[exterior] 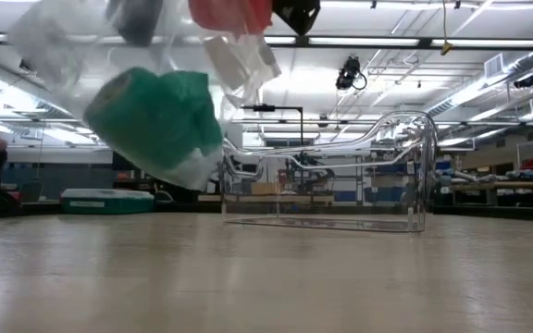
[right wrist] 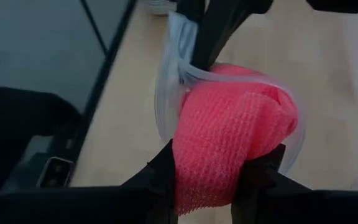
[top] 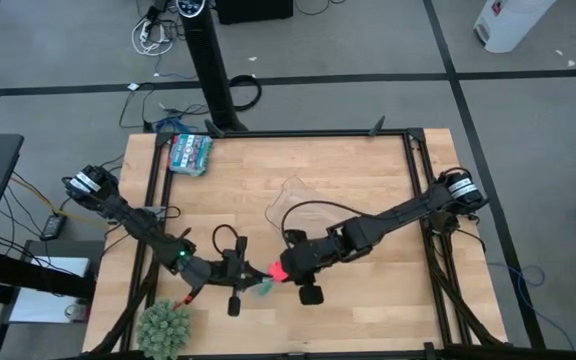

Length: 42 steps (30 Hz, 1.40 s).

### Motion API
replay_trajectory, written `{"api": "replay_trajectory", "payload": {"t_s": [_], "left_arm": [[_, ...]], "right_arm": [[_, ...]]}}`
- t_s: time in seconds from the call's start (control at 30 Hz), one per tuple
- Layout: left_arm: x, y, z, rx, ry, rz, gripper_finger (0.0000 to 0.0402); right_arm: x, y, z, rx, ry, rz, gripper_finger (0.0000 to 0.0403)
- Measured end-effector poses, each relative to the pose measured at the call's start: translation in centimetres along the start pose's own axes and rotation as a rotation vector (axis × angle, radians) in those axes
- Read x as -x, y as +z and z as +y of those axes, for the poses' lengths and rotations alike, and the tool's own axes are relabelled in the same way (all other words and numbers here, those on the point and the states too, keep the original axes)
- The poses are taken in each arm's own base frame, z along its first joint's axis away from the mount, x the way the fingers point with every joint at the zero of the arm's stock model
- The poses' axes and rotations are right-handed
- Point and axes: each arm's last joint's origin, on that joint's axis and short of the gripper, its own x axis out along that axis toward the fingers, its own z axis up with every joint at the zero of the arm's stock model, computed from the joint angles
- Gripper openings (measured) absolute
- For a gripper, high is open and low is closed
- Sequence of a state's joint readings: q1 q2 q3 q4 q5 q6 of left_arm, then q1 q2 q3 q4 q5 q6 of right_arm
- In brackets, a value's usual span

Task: Roll bandage
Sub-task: Put the pink bandage into the transparent zip bag

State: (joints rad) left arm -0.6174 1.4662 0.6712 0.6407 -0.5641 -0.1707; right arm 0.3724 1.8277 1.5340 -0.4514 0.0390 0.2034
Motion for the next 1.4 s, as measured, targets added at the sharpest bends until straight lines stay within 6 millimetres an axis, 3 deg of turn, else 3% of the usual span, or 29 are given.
{"api": "replay_trajectory", "payload": {"t_s": [0.23,0.4,0.73,0.87,1.13,1.4], "left_arm": [[-0.3,0.6,0.5,-0.001,0.019,-0.048,0.0002],[-0.9,-0.2,0.2,0.024,0.002,-0.050,0.0002],[-1.8,-1.1,-0.3,-0.023,-0.056,-0.096,0.0002],[-1.7,-0.9,-0.3,-0.021,-0.059,-0.105,0.0002],[-1.6,-0.8,-0.5,-0.017,-0.101,-0.112,0.0002],[-1.6,-0.4,-0.4,-0.007,-0.094,-0.142,0.0002]], "right_arm": [[0.5,0.4,-0.2,-0.056,-0.081,-0.042,0.0094],[0.5,0.3,-0.1,-0.006,-0.047,-0.029,0.0107],[0.5,0.2,0.5,0.021,-0.027,-0.025,0.0193],[1.7,0.6,1.0,-0.008,-0.006,-0.055,0.0213],[2.1,0.4,1.6,0.013,0.014,-0.033,0.0202],[2.1,0.6,1.3,0.028,-0.121,-0.075,0.0164]]}}
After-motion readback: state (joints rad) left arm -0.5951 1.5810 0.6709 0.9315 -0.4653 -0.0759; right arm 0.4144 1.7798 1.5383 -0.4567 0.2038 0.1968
